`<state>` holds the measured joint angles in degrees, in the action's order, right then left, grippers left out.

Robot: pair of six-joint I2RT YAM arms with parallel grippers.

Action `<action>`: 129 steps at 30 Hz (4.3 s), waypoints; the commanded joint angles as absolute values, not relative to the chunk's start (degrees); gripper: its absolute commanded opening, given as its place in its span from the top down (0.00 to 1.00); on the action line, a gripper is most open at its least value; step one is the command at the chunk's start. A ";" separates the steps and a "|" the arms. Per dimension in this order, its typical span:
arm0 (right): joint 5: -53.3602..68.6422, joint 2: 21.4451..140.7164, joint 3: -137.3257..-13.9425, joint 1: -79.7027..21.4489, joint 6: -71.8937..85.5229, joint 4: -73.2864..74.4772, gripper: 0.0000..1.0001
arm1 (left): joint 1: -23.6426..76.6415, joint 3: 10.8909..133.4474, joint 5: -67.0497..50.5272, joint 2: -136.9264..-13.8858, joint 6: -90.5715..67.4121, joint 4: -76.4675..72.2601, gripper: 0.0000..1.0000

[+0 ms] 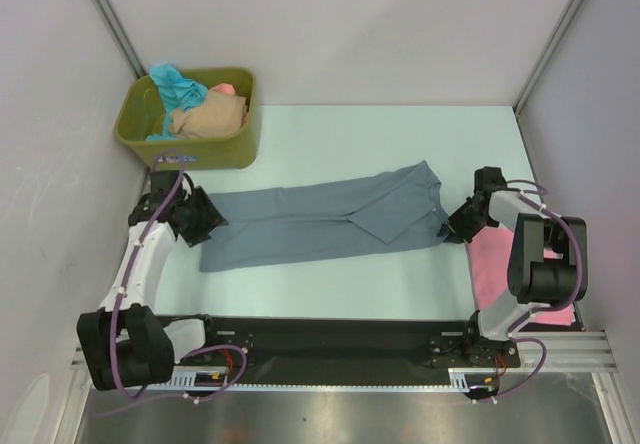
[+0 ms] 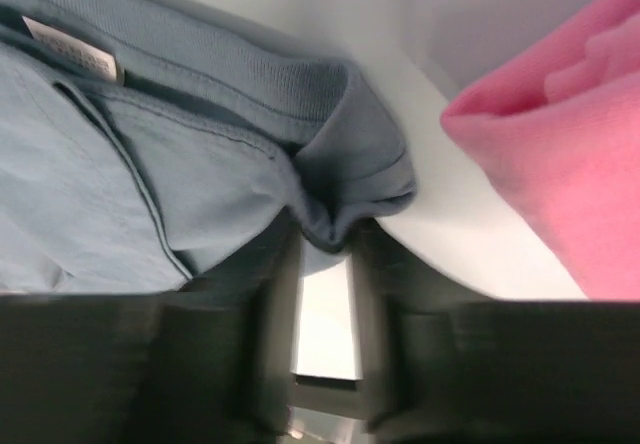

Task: Fold and stack the t-shirts
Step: Fold the tshirt

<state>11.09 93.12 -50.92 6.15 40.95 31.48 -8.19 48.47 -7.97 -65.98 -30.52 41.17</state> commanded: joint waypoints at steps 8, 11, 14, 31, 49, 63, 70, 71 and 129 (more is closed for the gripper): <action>0.27 105.45 -68.53 6.68 36.83 27.68 1.00 | 3.51 56.41 -7.03 -68.29 -26.72 39.11 0.39; -1.93 112.03 -78.87 7.47 35.25 28.04 1.00 | 5.88 58.96 -6.24 -70.22 -25.50 39.29 0.39; -1.41 120.45 -90.38 8.08 32.18 27.42 1.00 | 7.99 61.08 -6.41 -72.33 -23.65 38.50 0.37; -3.86 129.85 -124.75 4.76 29.36 52.64 0.40 | 15.82 64.96 -2.72 -72.69 -18.19 41.75 0.30; 14.86 82.70 -47.74 -38.03 67.72 10.48 0.44 | 17.93 54.32 -7.38 -57.49 -28.56 41.31 0.33; 10.73 95.45 -47.29 -56.60 81.21 -0.26 0.45 | 18.46 53.26 -5.27 -49.40 -30.06 46.93 0.33; 10.28 98.87 -46.41 -56.95 85.25 -1.23 0.60 | 18.46 51.94 -4.92 -46.50 -30.67 48.25 0.33; 10.28 99.05 -45.88 -56.95 85.78 -1.75 0.61 | 18.46 51.94 -4.75 -46.23 -30.67 48.43 0.33; 12.66 131.04 -105.46 8.96 27.33 22.77 0.39 | 28.92 51.95 -16.61 -96.85 -21.18 31.90 0.43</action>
